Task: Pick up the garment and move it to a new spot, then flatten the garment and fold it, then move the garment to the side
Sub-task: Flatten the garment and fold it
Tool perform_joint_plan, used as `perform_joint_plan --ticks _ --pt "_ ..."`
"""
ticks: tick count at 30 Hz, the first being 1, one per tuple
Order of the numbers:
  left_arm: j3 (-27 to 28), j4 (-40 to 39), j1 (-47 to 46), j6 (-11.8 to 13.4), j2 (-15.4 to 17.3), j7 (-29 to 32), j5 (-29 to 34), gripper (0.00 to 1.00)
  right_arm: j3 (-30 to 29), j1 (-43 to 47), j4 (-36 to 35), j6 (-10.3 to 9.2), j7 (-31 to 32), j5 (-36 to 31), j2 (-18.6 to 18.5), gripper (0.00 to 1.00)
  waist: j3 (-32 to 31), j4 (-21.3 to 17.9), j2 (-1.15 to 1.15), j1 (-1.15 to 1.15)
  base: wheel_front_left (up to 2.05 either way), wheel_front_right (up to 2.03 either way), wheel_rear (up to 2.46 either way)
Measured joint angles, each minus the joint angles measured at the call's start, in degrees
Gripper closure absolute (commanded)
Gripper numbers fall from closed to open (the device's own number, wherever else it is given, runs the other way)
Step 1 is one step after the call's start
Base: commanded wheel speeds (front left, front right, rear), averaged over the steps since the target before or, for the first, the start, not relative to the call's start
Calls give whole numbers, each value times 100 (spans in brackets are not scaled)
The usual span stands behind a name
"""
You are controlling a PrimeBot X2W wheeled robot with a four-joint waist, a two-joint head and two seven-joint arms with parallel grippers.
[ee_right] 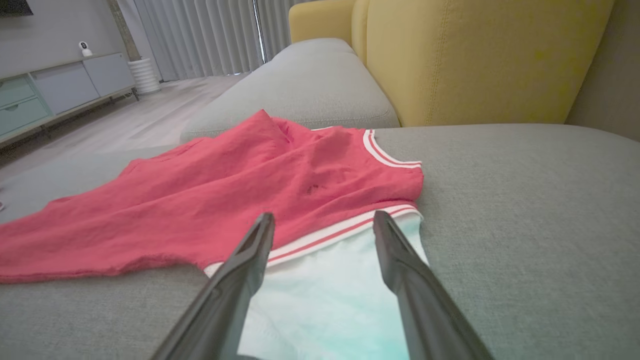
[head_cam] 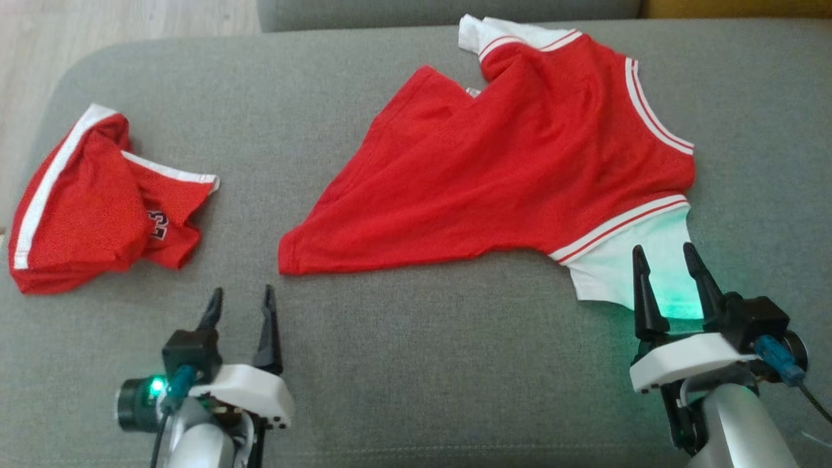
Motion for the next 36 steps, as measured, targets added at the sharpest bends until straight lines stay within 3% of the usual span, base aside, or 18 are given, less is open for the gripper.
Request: perform_joint_plan --ticks 8,20,36 --pt "-249 176 -255 -92 -9 0 -282 0 -67 -35 26 0 0 -54 1 0 370 -111 0 0 0 0 0" --pt "-4 167 -534 -115 -16 0 -494 0 -132 -264 -30 0 0 -54 1 0 695 -373 0 0 0 0 0" --pt "91 730 -876 -49 -21 -26 -638 0 -124 -401 -121 0 -1 -9 1 0 929 -618 0 0 0 0 0"
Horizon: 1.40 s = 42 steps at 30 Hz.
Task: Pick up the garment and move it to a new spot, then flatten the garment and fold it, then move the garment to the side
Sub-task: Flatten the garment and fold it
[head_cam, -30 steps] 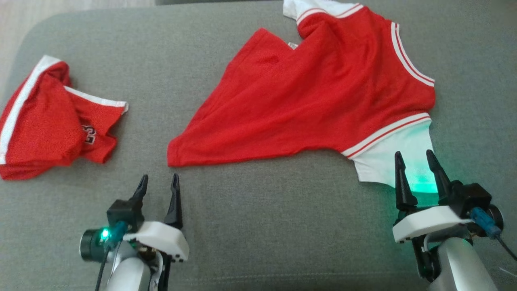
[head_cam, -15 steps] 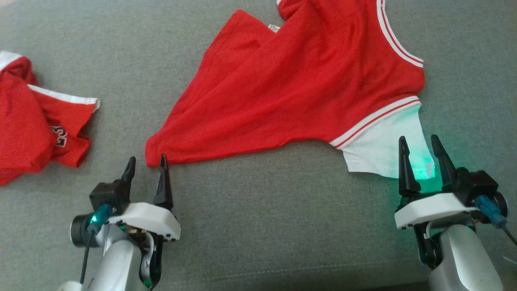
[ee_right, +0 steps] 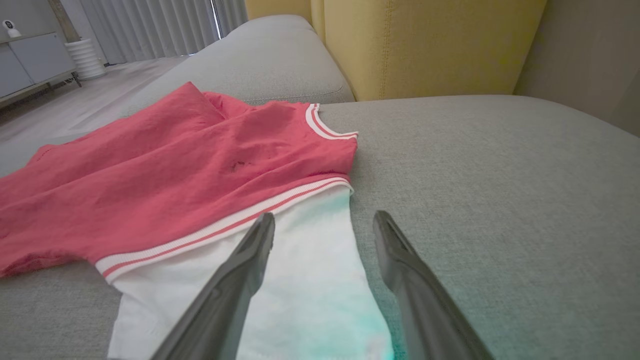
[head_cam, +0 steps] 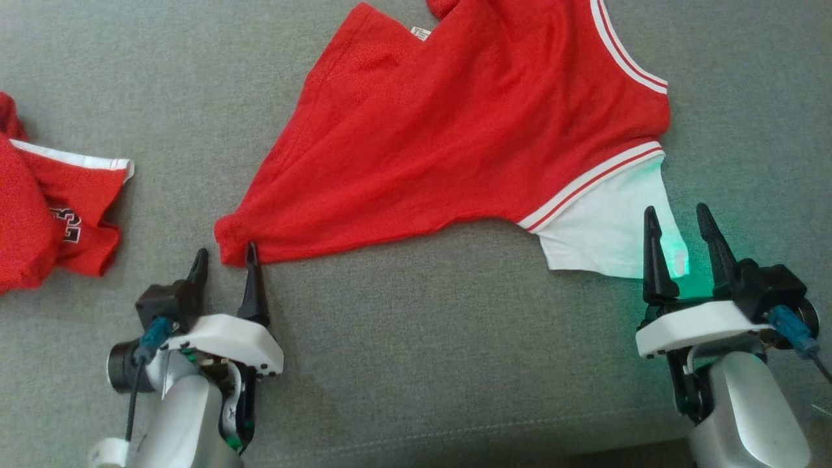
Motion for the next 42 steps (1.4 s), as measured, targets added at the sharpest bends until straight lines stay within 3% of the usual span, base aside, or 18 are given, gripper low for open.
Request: perform_joint_plan --ticks 10,11,14,30,31,32,33,34,42 --pt "-121 91 -69 -67 12 -33 -152 1 -7 0 13 0 0 8 0 0 17 -40 0 0 0 0 0" --pt "-148 115 -69 -80 13 -33 -154 55 -10 -1 26 0 1 7 0 0 17 -40 0 0 0 0 0" --pt "-224 188 -87 -148 7 -35 -215 100 -77 -1 111 0 1 5 0 0 14 -35 0 0 0 0 0" --pt "-358 233 -120 -164 2 -42 -246 100 -438 -111 1228 0 -2 -154 0 0 -55 62 0 0 0 0 0" --pt "-359 230 -115 -165 2 -42 -241 100 -422 -146 1272 0 -13 -155 0 9 -59 67 0 0 0 0 0" --pt "-361 227 -108 -167 2 -42 -241 100 -398 -176 1321 0 -30 -155 -1 38 -64 71 0 0 0 0 0" --pt "-363 226 -103 -168 2 -41 -241 100 -360 -202 1369 0 -35 -154 -4 77 -68 74 0 0 0 0 0" --pt "-364 226 -101 -168 2 -40 -241 100 -304 -214 1413 0 -57 -155 -5 100 -75 75 0 0 0 0 0" --pt "-364 141 -15 -167 2 26 -199 100 -138 -155 1357 0 -46 64 -4 100 -238 90 0 0 0 0 0"
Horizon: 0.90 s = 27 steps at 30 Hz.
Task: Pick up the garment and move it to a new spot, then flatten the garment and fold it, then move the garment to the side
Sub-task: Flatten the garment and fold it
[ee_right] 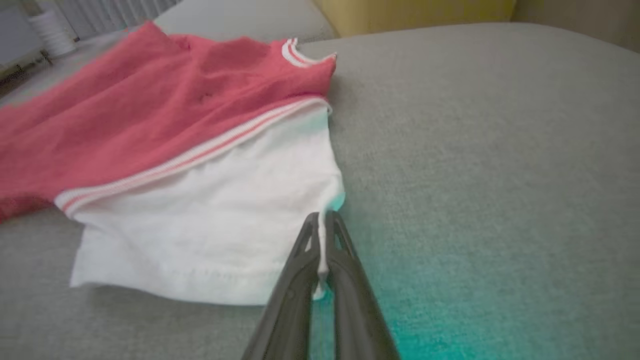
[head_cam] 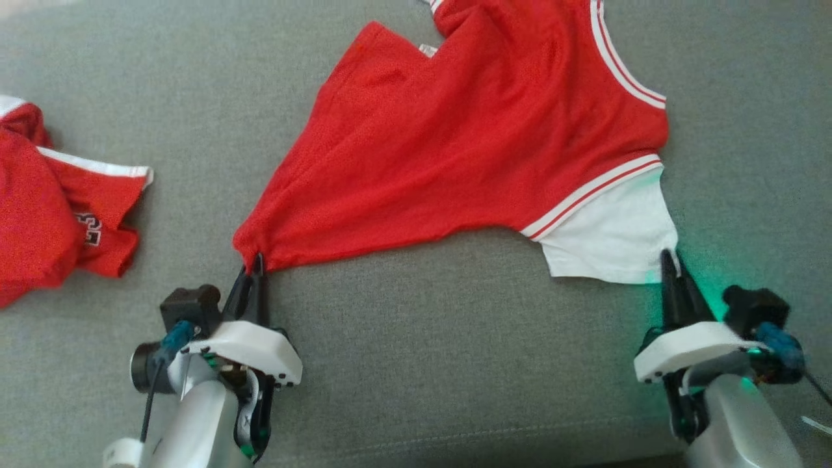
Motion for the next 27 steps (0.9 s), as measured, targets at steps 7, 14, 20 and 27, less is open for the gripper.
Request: perform_joint_plan --ticks 7,14,20,27 --pt "249 -867 90 -49 -8 0 176 100 -49 -23 -1228 0 5 274 3 100 -400 8 0 0 0 0 0" --pt "692 -1590 -838 -255 305 0 535 100 -77 -1103 -2229 0 199 428 -142 100 -815 62 0 0 0 0 0" --pt "879 -1869 -2342 -485 769 -2 686 100 -157 -2568 -2849 0 703 632 -571 100 -964 135 0 0 0 0 0" --pt "812 -1601 -3698 -554 1010 431 860 100 -364 -4039 -2771 0 1195 743 -695 100 -609 222 0 0 0 0 0"
